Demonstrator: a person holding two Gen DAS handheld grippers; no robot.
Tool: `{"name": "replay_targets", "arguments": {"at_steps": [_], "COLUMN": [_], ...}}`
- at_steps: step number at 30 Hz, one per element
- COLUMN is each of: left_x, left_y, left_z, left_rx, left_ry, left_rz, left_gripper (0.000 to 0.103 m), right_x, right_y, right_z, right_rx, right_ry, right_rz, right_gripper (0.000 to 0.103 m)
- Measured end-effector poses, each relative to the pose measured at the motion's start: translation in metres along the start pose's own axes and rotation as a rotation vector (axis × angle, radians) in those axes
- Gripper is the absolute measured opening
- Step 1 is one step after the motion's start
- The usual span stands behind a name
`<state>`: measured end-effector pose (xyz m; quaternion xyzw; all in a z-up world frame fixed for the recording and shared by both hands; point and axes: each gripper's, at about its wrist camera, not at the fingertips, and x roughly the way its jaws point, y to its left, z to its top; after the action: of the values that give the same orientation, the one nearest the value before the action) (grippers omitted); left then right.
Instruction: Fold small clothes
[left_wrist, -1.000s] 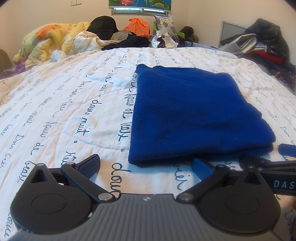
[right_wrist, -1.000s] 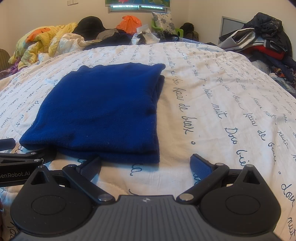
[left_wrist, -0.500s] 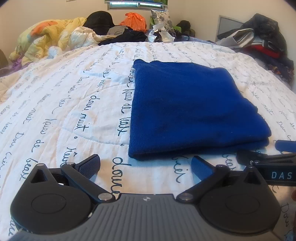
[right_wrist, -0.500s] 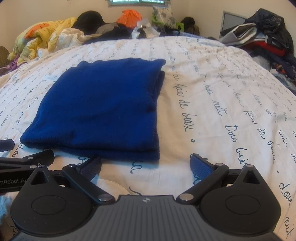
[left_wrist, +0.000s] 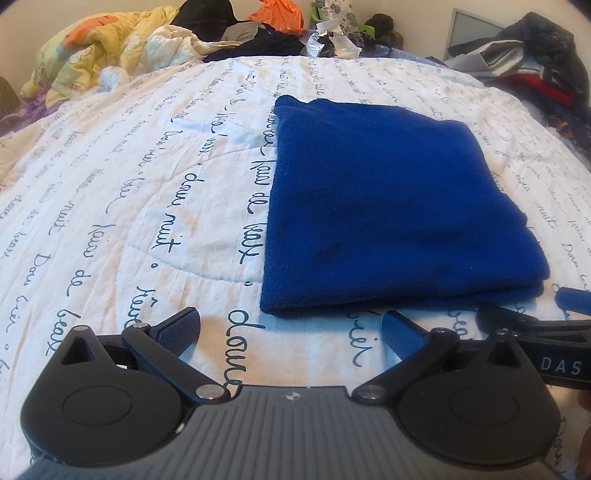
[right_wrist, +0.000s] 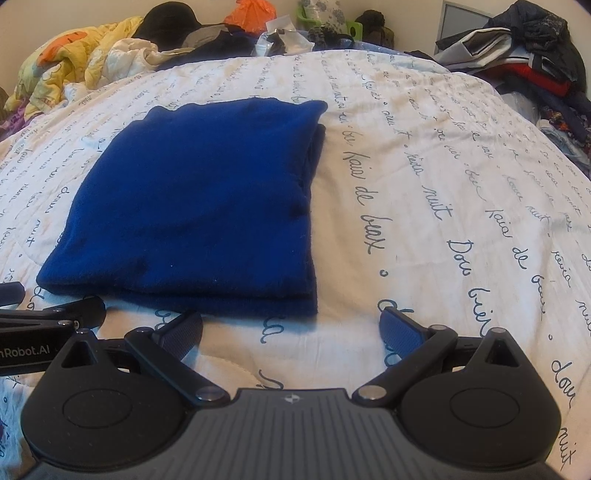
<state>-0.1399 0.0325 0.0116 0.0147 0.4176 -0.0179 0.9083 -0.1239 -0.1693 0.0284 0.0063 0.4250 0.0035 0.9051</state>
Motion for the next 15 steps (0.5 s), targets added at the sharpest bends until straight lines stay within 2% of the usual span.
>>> {"name": "replay_targets", "arguments": {"at_steps": [15], "left_x": [0.001], "left_y": [-0.0007], "left_z": [0.0045], "left_rx": [-0.006], "left_ry": [0.028], "left_rz": [0.007], "left_gripper": [0.103], "right_x": [0.0014], "right_y": [-0.0009], "right_z": [0.003], "right_rx": [-0.002], "right_ry": [0.018], "right_rz": [0.002], "right_gripper": [0.103]}}
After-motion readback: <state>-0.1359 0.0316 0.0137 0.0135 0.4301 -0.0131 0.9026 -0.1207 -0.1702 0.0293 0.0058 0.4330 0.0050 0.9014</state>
